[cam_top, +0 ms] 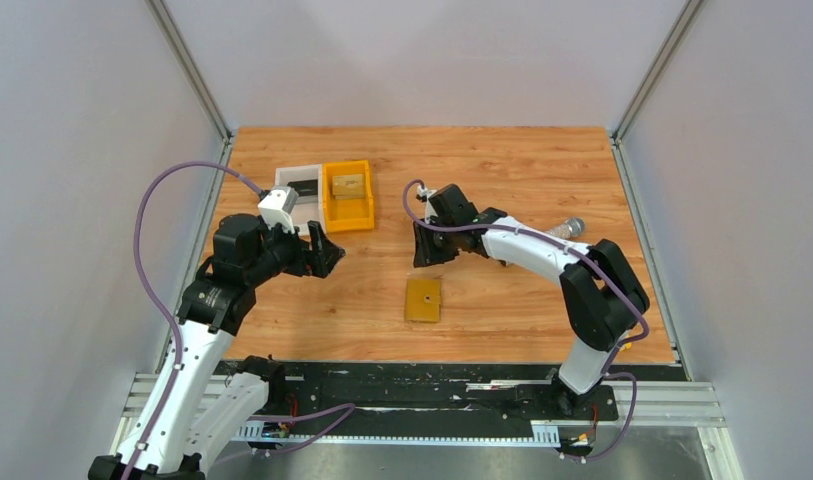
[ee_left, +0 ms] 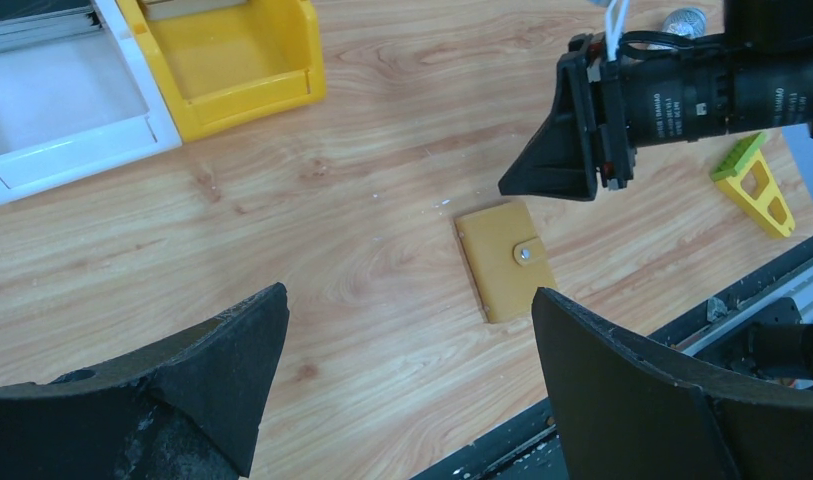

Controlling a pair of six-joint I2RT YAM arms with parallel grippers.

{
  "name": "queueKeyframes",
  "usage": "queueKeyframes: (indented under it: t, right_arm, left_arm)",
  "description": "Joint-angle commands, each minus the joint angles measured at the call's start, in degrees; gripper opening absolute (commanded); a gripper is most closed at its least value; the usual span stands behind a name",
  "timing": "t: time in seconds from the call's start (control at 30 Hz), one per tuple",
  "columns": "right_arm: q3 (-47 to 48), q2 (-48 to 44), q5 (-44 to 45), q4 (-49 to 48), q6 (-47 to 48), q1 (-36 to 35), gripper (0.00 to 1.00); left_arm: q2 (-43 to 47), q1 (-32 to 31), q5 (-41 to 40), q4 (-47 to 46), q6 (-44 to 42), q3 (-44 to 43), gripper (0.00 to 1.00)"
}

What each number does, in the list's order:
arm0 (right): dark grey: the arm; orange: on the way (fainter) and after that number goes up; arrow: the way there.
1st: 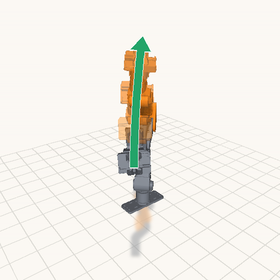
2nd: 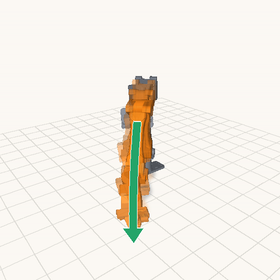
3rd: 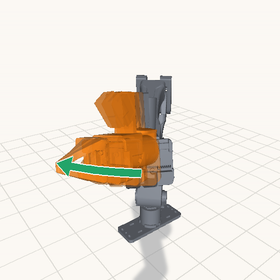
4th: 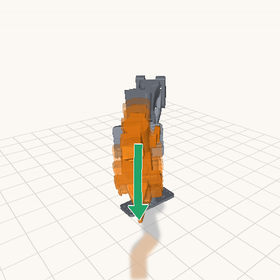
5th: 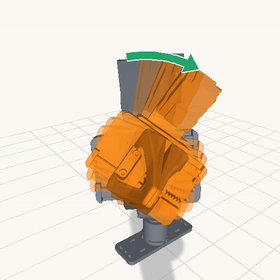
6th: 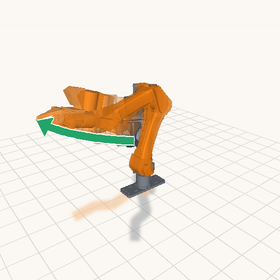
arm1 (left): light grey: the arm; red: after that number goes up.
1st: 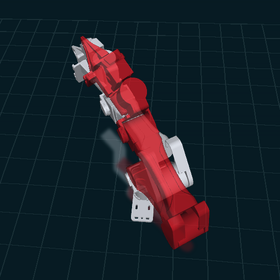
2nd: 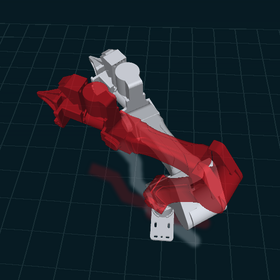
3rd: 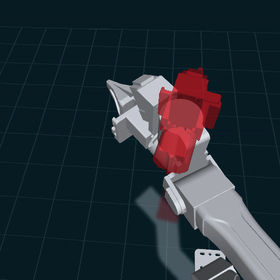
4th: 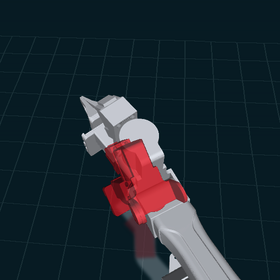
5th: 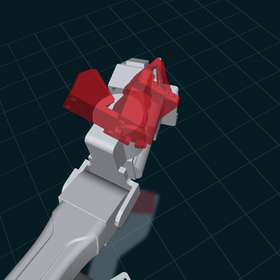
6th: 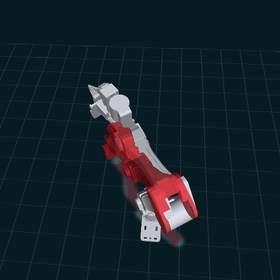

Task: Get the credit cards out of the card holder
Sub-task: Move the card holder to the center of the board, then open the card holder at the center of the board.

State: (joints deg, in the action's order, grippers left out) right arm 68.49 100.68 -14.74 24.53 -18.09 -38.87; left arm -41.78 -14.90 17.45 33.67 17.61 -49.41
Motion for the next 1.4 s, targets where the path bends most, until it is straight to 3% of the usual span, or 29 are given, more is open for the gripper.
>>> queueKeyframes:
  t: [0.0, 0.4, 1.1, 1.37]
  right_arm:
    - [0.2, -4.1, 10.1, 4.1, -8.3, -3.2, 0.30]
    - [3.6, -0.8, 25.9, 14.7, -17.1, -12.5, 0.34]
    - [3.7, 5.4, 27.0, 17.3, -20.6, -15.8, 0.32]
    - [1.8, 4.0, 27.8, 16.7, -21.5, -15.9, 0.21]
  left_arm:
    - [0.7, 0.2, 0.2, -1.1, -1.1, -0.4, 1.00]
    - [3.2, 0.2, -0.1, -1.6, -1.1, -0.1, 1.00]
    - [3.1, 0.2, -0.6, -1.6, -1.1, -0.1, 1.00]
    - [2.7, 0.2, -0.6, -1.6, -0.9, 0.0, 1.00]
